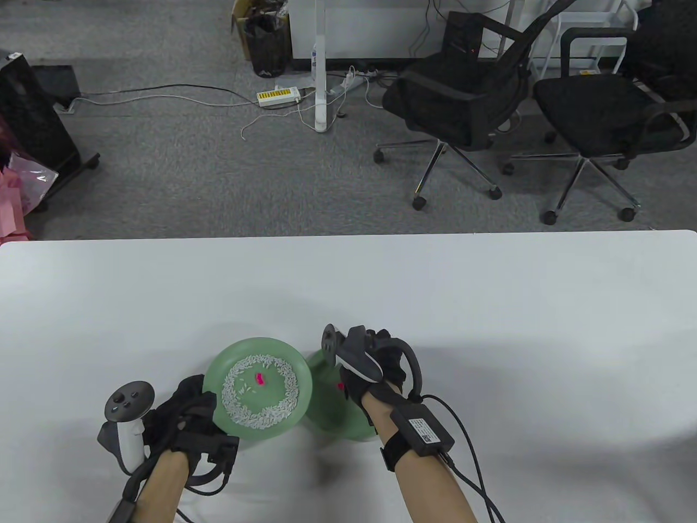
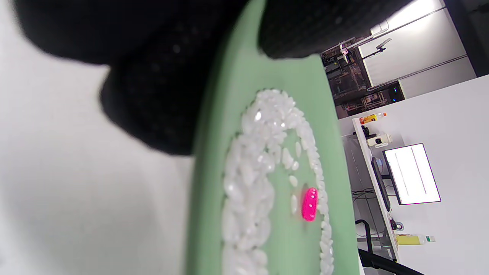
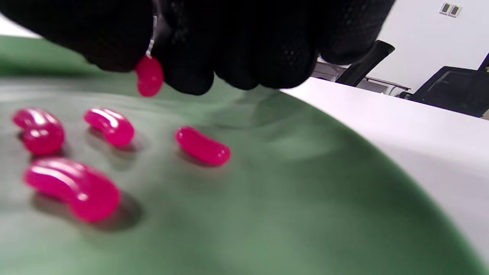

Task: Pick gummy candy with hand pinch into plate

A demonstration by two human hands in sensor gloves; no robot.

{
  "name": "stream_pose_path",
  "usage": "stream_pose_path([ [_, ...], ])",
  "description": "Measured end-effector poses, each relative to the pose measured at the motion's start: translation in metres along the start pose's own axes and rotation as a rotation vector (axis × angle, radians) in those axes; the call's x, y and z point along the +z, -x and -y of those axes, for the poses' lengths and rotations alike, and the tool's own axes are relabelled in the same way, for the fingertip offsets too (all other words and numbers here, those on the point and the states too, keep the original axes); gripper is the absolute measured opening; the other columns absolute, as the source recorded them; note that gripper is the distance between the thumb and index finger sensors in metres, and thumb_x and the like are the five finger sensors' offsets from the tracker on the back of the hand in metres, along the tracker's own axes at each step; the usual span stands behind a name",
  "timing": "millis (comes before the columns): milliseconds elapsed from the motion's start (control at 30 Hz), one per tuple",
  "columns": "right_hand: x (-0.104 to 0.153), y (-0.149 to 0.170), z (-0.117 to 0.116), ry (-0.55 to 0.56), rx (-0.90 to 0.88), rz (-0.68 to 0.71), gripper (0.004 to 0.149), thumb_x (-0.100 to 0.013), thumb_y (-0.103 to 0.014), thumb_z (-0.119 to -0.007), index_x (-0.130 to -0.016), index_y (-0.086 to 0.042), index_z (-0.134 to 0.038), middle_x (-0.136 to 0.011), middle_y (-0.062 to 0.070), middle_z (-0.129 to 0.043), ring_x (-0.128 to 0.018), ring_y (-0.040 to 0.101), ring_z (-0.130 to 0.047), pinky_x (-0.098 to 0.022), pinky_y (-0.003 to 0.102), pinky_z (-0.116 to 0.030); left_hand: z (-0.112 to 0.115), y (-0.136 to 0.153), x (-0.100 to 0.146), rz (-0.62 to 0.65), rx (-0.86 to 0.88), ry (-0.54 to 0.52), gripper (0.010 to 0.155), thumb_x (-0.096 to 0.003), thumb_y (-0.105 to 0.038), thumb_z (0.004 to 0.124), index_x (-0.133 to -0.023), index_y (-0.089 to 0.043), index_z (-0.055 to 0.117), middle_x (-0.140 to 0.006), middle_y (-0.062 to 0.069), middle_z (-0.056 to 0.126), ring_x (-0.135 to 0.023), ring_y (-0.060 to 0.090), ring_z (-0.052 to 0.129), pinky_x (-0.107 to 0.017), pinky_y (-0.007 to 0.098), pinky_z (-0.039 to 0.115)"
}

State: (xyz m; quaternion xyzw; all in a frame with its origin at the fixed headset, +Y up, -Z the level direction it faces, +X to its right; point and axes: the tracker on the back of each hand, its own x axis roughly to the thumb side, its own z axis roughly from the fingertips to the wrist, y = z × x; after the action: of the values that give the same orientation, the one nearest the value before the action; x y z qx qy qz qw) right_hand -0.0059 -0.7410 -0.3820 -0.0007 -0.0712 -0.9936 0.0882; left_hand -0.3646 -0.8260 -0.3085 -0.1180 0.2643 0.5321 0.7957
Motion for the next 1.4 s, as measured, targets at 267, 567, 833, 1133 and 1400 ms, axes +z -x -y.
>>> stream_pose_path([
  [267,-0.005,-0.002,-0.007,-0.033,0.021,0.002,0.043,-0.035,-0.046,-0.082,-0.070,-0.022,-0.090,-0.083,-0.001,-0.085,-0.076,0.031,-0.083,-0.065,0.056,-0.067,-0.001,0.000,0.001,-0.001,0.002,0.002,0.056,-0.0425,-0.030,0.079,-0.098,-0.024,0.075,-0.078,0.002,0.099,-0.023,0.029,0.109,-0.015,0.030,0.093],
  [567,0.015,-0.007,0.039,0.192,-0.250,0.021,0.049,-0.033,-0.050,-0.083,-0.075,-0.026,-0.089,-0.087,-0.002,-0.082,-0.077,0.028,-0.083,-0.065,0.053,-0.069,0.001,-0.003,0.004,-0.001,0.009,0.008,0.056,-0.0427,-0.030,0.079,-0.098,-0.024,0.074,-0.079,0.001,0.099,-0.023,0.029,0.109,-0.015,0.030,0.093],
  [833,0.043,-0.080,0.066,0.113,-0.340,0.123,0.043,-0.033,-0.048,-0.088,-0.072,-0.030,-0.095,-0.083,-0.004,-0.090,-0.073,0.026,-0.089,-0.063,0.052,-0.072,0.005,-0.006,0.010,0.015,0.002,0.011,0.056,-0.0427,-0.030,0.079,-0.098,-0.025,0.074,-0.079,0.001,0.099,-0.024,0.029,0.110,-0.015,0.030,0.094],
  [1133,0.038,-0.133,0.054,0.059,-0.039,0.118,0.041,-0.035,-0.046,-0.086,-0.071,-0.030,-0.096,-0.082,-0.004,-0.092,-0.072,0.027,-0.090,-0.063,0.052,-0.072,0.003,-0.005,0.007,0.011,0.009,0.012,0.056,-0.0427,-0.030,0.079,-0.098,-0.025,0.074,-0.079,0.001,0.099,-0.024,0.029,0.109,-0.016,0.030,0.093],
  [1400,0.042,-0.147,0.048,0.084,0.068,0.128,0.038,-0.035,-0.044,-0.087,-0.069,-0.030,-0.096,-0.080,-0.005,-0.092,-0.072,0.026,-0.090,-0.063,0.051,-0.072,0.004,-0.007,0.008,0.034,0.002,0.011,0.055,-0.0426,-0.030,0.079,-0.097,-0.024,0.074,-0.079,0.001,0.099,-0.023,0.030,0.109,-0.015,0.031,0.093],
])
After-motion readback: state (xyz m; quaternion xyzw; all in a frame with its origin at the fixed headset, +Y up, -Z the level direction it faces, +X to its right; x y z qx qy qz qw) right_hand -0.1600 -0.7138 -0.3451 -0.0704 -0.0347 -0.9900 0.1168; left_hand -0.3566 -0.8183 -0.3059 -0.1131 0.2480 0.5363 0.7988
